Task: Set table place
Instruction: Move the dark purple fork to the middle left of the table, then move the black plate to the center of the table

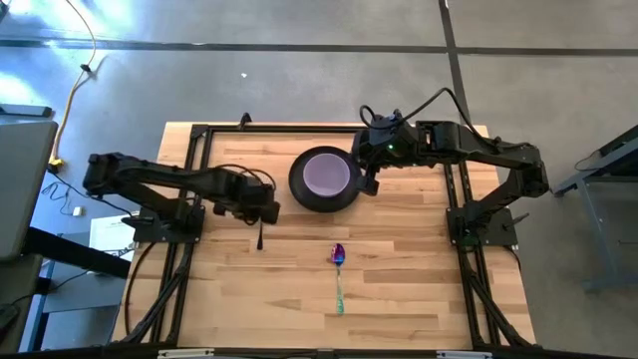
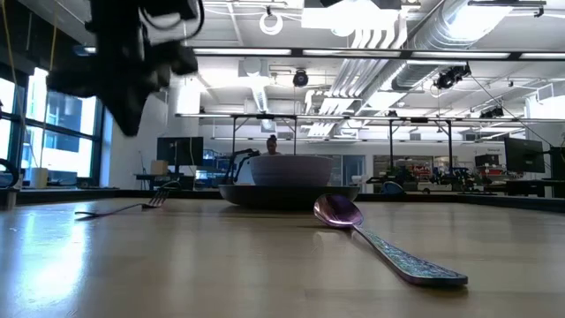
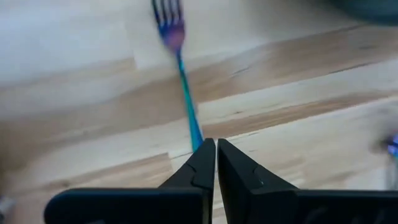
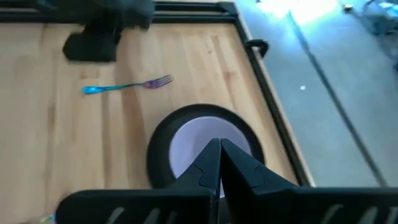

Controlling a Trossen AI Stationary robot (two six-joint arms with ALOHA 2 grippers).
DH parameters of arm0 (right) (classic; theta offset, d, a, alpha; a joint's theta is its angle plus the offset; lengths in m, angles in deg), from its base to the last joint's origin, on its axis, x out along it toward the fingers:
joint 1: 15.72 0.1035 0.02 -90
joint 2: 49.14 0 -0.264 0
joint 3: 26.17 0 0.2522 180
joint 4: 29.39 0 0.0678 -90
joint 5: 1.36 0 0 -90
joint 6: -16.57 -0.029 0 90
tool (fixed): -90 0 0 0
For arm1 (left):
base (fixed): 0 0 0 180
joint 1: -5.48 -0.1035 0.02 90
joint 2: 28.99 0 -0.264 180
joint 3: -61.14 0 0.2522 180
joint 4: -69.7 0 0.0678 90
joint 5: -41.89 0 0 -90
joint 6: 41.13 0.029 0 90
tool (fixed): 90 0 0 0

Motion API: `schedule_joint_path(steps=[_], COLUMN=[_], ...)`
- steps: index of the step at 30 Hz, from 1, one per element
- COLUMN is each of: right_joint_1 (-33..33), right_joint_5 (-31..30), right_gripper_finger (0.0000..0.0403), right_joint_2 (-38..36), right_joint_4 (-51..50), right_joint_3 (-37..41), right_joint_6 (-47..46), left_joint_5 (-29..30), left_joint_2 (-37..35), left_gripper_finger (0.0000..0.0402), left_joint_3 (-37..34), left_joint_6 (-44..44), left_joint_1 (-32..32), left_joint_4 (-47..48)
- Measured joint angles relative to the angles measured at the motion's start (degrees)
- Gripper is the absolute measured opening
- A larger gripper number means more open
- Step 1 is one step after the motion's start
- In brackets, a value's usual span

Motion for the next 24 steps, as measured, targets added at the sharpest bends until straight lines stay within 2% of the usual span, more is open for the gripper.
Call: schedule_joint_path(steps=[8,12,15,18,24], right_joint_1=[0.02,0.05,0.74,1.78,3.67], right_joint_5=[7.86,8.41,12.68,17.03,17.63], right_gripper_finger=[0.0,0.0,0.0,0.0,0.0], right_joint_2=[0.0,0.03,0.75,2.37,7.56], right_joint_4=[-6.55,-11.18,-14.11,-14.07,-14.2], right_joint_3=[0.02,0.02,0.01,0.02,0.0], right_joint_6=[-3.36,-7.08,-5.92,-5.68,-4.06], left_joint_5=[7.64,9.47,11.38,13.2,14.08], left_joint_2=[-5.45,-5.9,-5.97,-5.96,-6.62], left_gripper_finger=[0.0007,0.0008,0.0008,0.0008,0.0008], left_joint_3=[4.98,5.65,5.76,5.76,5.78], left_joint_6=[10.34,11.03,11.91,11.82,12.89], left_joint_1=[7.79,12.56,15.46,16.96,17.19], left_joint_4=[0.29,0.33,0.33,0.3,0.33])
